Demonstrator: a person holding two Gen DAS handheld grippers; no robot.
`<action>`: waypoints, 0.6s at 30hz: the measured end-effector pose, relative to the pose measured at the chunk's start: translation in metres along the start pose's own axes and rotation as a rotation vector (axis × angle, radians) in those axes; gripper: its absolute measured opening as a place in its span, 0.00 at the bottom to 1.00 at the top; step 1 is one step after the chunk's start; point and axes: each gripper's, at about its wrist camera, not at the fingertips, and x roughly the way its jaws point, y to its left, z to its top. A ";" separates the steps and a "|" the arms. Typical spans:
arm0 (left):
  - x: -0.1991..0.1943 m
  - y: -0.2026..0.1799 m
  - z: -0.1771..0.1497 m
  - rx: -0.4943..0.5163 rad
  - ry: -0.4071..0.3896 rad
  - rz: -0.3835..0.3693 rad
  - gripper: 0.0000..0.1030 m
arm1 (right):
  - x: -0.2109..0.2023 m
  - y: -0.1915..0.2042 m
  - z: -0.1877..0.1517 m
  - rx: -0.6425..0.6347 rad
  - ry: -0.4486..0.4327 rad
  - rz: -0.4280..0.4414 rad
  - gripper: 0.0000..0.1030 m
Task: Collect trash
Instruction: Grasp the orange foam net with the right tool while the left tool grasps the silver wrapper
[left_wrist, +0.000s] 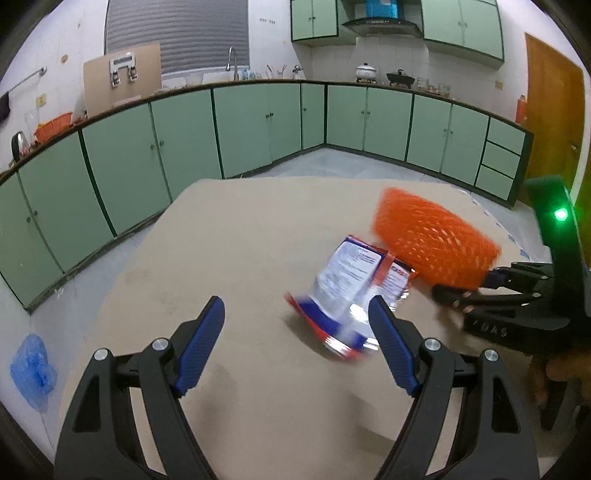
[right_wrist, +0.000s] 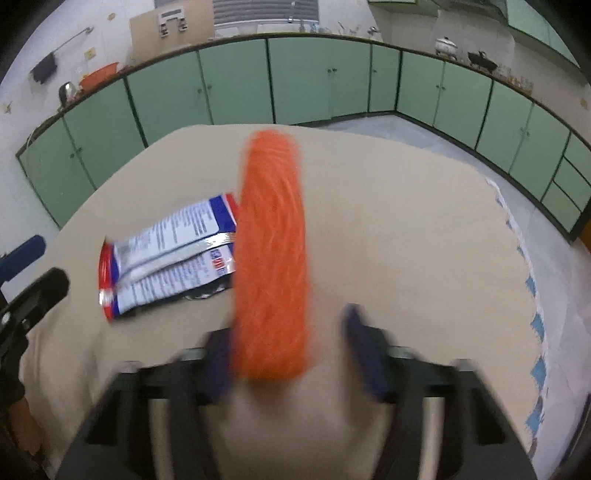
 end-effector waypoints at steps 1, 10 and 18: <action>0.004 0.002 0.001 -0.008 0.009 0.002 0.75 | 0.000 -0.002 0.001 0.001 0.001 0.010 0.11; 0.017 -0.014 -0.005 -0.003 0.078 -0.017 0.75 | -0.016 -0.025 -0.002 0.052 -0.040 0.093 0.10; 0.038 -0.026 0.000 0.001 0.145 -0.016 0.74 | -0.019 -0.036 -0.010 0.061 -0.022 0.103 0.10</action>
